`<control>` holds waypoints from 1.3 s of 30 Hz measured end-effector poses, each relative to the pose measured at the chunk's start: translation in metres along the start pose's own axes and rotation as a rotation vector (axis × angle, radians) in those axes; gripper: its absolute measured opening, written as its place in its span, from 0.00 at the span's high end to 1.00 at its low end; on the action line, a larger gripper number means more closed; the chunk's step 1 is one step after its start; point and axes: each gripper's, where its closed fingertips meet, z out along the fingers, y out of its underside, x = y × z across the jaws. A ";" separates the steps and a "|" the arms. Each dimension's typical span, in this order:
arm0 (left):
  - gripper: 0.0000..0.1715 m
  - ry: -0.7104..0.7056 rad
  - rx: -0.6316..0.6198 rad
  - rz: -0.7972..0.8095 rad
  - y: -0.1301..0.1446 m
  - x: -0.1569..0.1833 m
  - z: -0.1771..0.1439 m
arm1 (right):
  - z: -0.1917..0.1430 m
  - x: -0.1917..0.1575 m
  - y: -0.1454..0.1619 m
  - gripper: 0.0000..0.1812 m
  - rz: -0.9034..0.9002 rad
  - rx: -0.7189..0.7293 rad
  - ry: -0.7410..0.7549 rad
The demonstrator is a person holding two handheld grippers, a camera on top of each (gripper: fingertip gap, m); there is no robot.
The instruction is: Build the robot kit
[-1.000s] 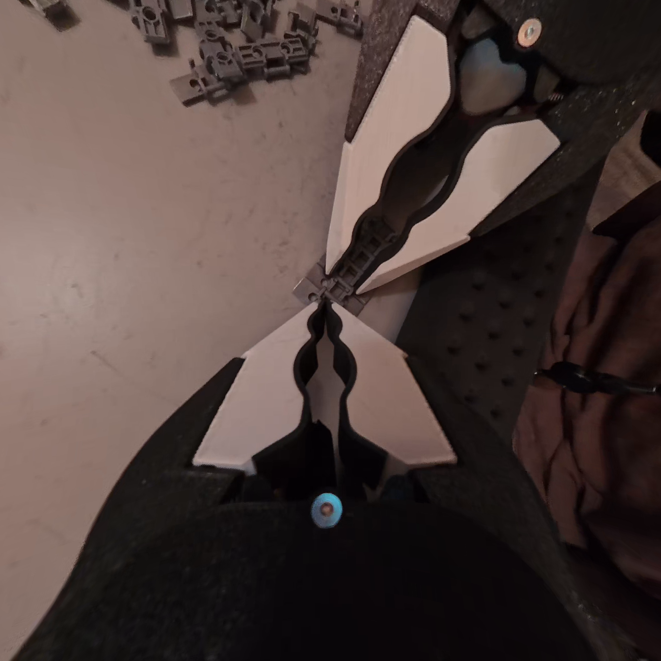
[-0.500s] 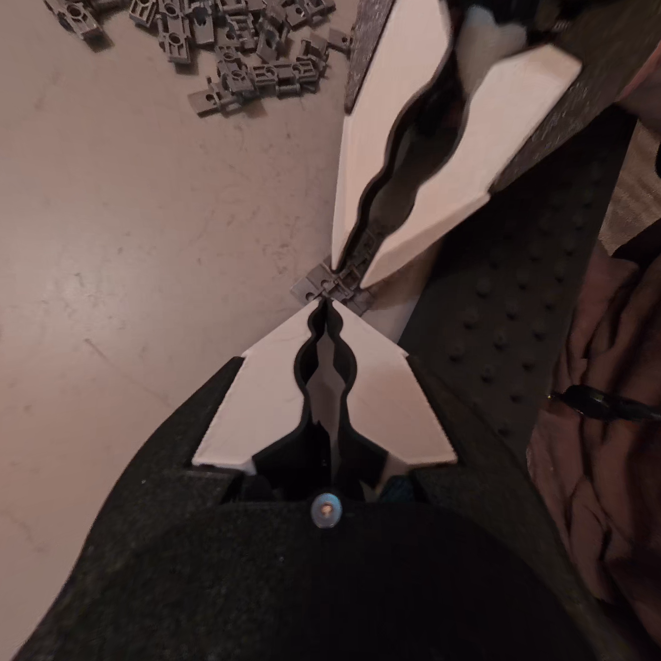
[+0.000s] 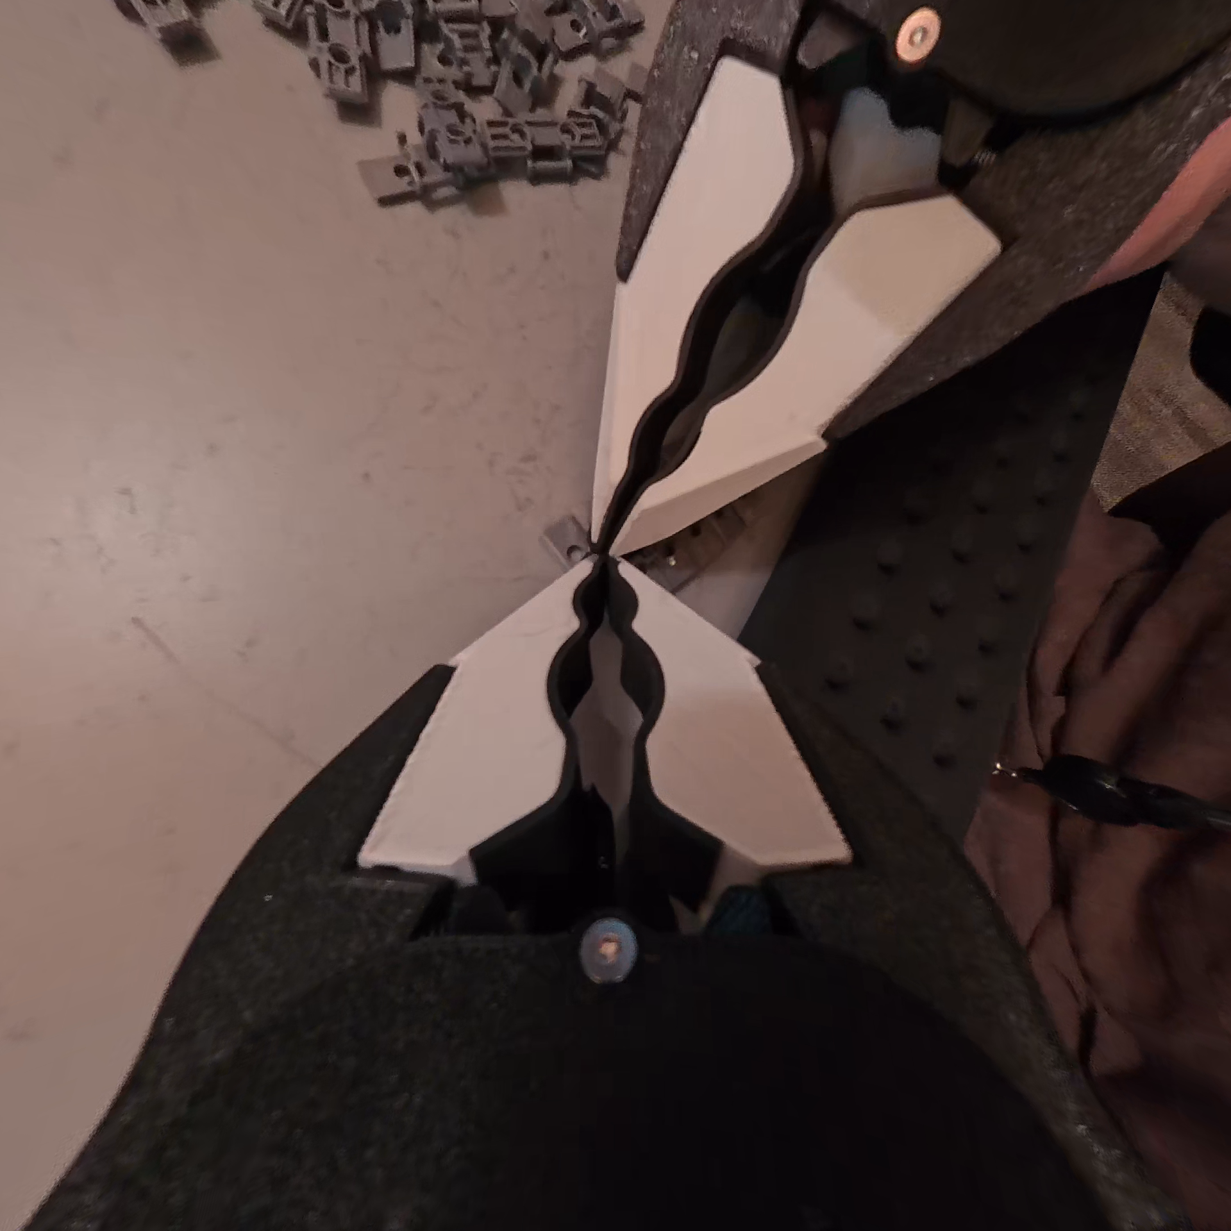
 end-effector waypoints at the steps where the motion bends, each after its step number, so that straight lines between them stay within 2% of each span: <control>1: 1.00 0.007 0.005 -0.009 0.000 0.000 0.000 | 0.000 0.000 0.000 1.00 0.017 -0.013 -0.009; 4: 1.00 -0.013 -0.003 0.018 0.000 0.000 0.000 | 0.000 0.000 0.000 1.00 0.042 0.002 -0.043; 6: 1.00 -0.045 -0.009 0.057 0.000 -0.001 0.000 | 0.000 -0.001 -0.001 1.00 -0.012 0.015 -0.014; 8: 1.00 -0.061 -0.004 0.070 -0.002 0.001 0.001 | -0.003 -0.002 0.000 1.00 0.010 0.039 -0.063; 11: 1.00 -0.086 0.022 0.061 -0.005 0.000 -0.003 | -0.025 0.002 -0.010 0.99 0.038 0.166 -0.090; 12: 1.00 -0.081 0.053 0.054 -0.009 0.002 -0.008 | -0.031 0.001 -0.011 0.95 0.019 0.190 -0.092; 15: 1.00 -0.089 0.107 0.009 -0.017 -0.003 -0.022 | -0.032 -0.008 -0.001 0.83 -0.068 0.134 -0.060; 16: 0.98 -0.094 0.102 0.008 -0.015 -0.005 -0.023 | -0.029 -0.011 0.000 0.82 -0.102 0.112 -0.035; 21: 1.00 -0.100 0.036 0.031 -0.001 -0.005 -0.013 | -0.007 -0.003 0.014 0.87 -0.187 -0.035 0.130; 25: 1.00 -0.126 0.020 0.038 0.003 -0.008 -0.008 | -0.006 -0.004 0.013 0.89 -0.197 -0.013 0.136; 32: 1.00 -0.088 0.031 -0.027 0.003 -0.008 -0.008 | -0.005 -0.005 0.013 0.91 -0.171 0.003 0.080; 36: 1.00 -0.098 0.034 -0.041 0.003 -0.011 -0.011 | -0.008 -0.005 0.014 0.90 -0.270 0.022 0.082; 37: 0.97 -0.116 0.048 -0.055 0.002 -0.016 -0.014 | -0.012 -0.004 0.016 0.86 -0.282 0.007 0.093; 39: 0.89 -0.117 0.078 -0.040 0.000 -0.021 -0.023 | -0.020 -0.005 0.019 0.84 -0.284 0.004 0.073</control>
